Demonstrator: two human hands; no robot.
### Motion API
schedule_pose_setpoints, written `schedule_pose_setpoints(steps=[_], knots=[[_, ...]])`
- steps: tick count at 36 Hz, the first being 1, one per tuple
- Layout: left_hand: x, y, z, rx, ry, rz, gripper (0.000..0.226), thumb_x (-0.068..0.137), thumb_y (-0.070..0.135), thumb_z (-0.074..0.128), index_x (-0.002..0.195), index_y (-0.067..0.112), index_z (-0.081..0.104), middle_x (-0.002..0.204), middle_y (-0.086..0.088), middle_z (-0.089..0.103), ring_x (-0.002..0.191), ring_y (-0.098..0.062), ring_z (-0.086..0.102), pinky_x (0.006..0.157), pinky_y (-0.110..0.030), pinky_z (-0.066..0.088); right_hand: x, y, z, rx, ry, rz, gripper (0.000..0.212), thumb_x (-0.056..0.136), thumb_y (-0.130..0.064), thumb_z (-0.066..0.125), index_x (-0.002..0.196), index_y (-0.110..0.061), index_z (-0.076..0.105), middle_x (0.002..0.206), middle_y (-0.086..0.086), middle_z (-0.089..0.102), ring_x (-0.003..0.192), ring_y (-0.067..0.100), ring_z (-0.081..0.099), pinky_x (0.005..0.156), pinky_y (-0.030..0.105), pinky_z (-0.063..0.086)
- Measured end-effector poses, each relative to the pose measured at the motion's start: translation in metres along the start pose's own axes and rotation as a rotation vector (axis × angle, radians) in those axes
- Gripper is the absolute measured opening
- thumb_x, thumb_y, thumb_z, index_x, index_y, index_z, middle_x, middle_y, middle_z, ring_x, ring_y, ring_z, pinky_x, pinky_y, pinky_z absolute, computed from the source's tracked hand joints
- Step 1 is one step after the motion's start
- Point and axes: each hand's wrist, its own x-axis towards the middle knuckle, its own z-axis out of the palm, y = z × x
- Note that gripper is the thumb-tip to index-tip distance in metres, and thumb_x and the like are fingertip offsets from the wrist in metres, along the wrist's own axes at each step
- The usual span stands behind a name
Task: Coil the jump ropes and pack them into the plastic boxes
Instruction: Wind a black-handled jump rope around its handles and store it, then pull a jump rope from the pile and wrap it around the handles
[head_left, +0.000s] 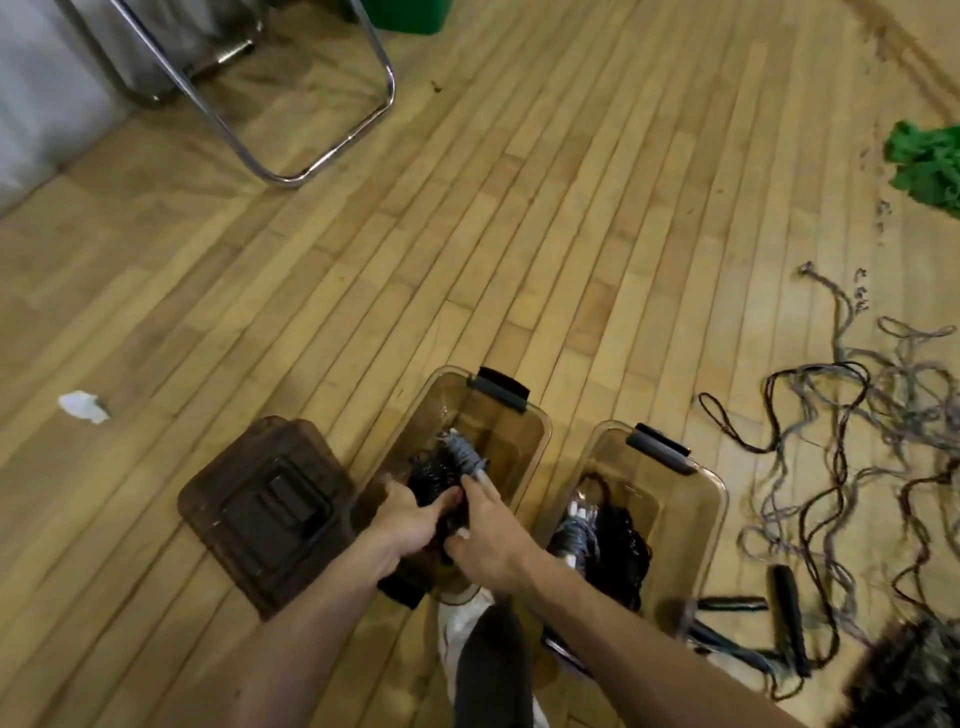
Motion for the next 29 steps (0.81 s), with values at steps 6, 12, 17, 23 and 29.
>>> schedule_pose_setpoints(steps=[6,12,17,23,29], knots=[[0.034,-0.011,0.026,-0.05,0.061,-0.057,0.057,0.1,0.048,0.045,0.136,0.005,0.044,0.123,-0.022,0.061,0.115,-0.039,0.058,0.101,-0.047,0.047,0.057,0.014,0.012,0.141,-0.054,0.153,0.067,0.094,-0.002,0.055,0.155,-0.008,0.027,0.147,0.011,0.047,0.135,0.026,0.046,0.109,0.03,0.043],[0.038,-0.013,0.032,0.437,0.071,0.006,0.058,0.106,0.038,0.038,0.15,0.001,0.027,0.135,-0.023,0.053,0.124,-0.038,0.052,0.098,-0.042,0.04,0.066,0.024,0.02,0.236,-0.091,0.213,0.063,0.092,0.001,0.057,0.149,-0.004,0.031,0.132,0.014,0.057,0.118,0.023,0.056,0.087,0.026,0.049],[0.019,0.022,0.024,1.002,0.049,0.148,0.034,0.1,0.029,0.05,0.124,0.006,0.058,0.12,-0.011,0.061,0.113,-0.028,0.061,0.086,-0.035,0.049,0.041,0.026,-0.003,0.283,-0.061,0.138,0.047,0.092,-0.007,0.061,0.137,-0.01,0.047,0.112,0.003,0.06,0.103,0.018,0.058,0.076,0.024,0.049],[-0.032,0.103,0.055,1.224,-0.031,0.523,0.02,0.098,0.02,0.052,0.113,0.011,0.061,0.118,-0.014,0.06,0.11,-0.032,0.06,0.087,-0.039,0.051,-0.019,0.058,-0.056,0.432,0.243,0.044,0.022,0.095,-0.007,0.055,0.113,-0.006,0.068,0.106,0.014,0.073,0.095,0.03,0.072,0.084,0.046,0.06],[-0.101,0.173,0.15,1.205,-0.252,0.833,0.024,0.101,0.024,0.048,0.104,0.009,0.066,0.104,-0.01,0.066,0.092,-0.028,0.064,0.074,-0.035,0.051,-0.104,0.167,-0.112,0.669,0.545,0.187,0.015,0.099,-0.007,0.05,0.1,-0.015,0.063,0.08,0.006,0.068,0.068,0.021,0.067,0.066,0.038,0.059]])
